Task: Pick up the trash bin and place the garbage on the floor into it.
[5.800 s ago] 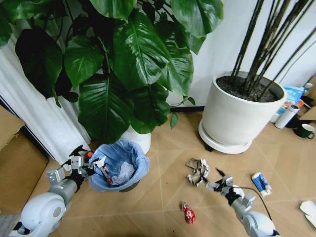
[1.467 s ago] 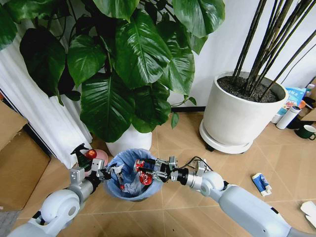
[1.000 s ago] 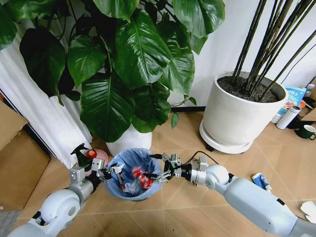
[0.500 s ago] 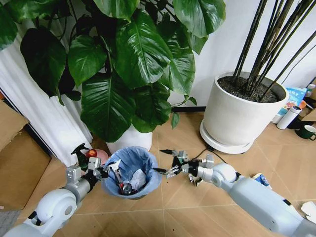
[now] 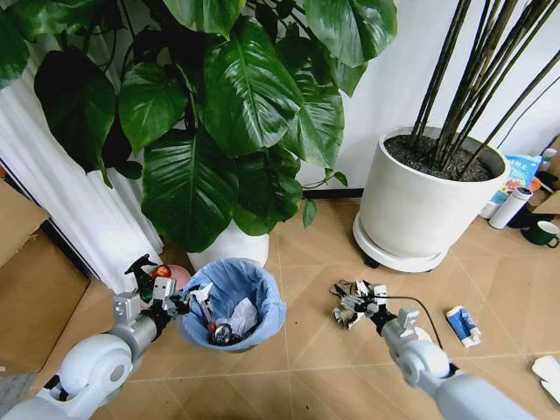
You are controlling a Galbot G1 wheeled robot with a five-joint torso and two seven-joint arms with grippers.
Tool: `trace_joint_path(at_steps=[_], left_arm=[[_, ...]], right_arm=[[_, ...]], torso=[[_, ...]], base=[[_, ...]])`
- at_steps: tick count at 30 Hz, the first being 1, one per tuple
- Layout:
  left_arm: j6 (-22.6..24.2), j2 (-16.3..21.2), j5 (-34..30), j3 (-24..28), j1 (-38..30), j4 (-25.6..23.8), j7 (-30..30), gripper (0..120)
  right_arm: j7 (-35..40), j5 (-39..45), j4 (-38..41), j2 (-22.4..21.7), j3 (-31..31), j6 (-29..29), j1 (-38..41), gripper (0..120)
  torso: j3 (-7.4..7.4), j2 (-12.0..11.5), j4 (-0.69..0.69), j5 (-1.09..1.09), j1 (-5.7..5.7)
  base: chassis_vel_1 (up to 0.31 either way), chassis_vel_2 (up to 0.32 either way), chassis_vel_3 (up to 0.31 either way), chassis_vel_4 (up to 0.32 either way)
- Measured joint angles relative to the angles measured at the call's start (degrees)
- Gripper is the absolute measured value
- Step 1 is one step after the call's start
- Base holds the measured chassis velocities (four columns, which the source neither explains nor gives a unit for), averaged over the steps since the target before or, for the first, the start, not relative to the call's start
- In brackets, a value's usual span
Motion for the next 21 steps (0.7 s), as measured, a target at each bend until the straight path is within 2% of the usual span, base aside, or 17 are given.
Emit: trace_joint_path(at_steps=[8, 13, 21], left_arm=[[0.1, 0.0, 0.0, -1.5, 1.4, -0.6, -0.1, 1], [0.1, -0.1, 0.0, -1.9, 1.6, -0.7, -0.1, 1], [0.1, 0.3, -0.3, -2.3, 1.7, -1.0, -0.2, 1]], right_arm=[[14.6, 5.9, -1.8, 4.2, -0.7, -6.5, 1.0, 100], [15.7, 7.3, -3.5, 6.1, -0.7, -7.3, 1.4, 100], [11.9, 6.6, -10.1, 10.8, -1.4, -6.9, 4.3, 100]], torso=[[0.00, 0.0, 0.01, -0.02, 0.00], [0.00, 0.0, 0.00, -0.02, 0.00], [0.01, 0.0, 0.01, -0.01, 0.00]], base=[[0.000, 0.000, 0.000, 0.000], [0.000, 0.000, 0.000, 0.000], [0.000, 0.000, 0.000, 0.000]])
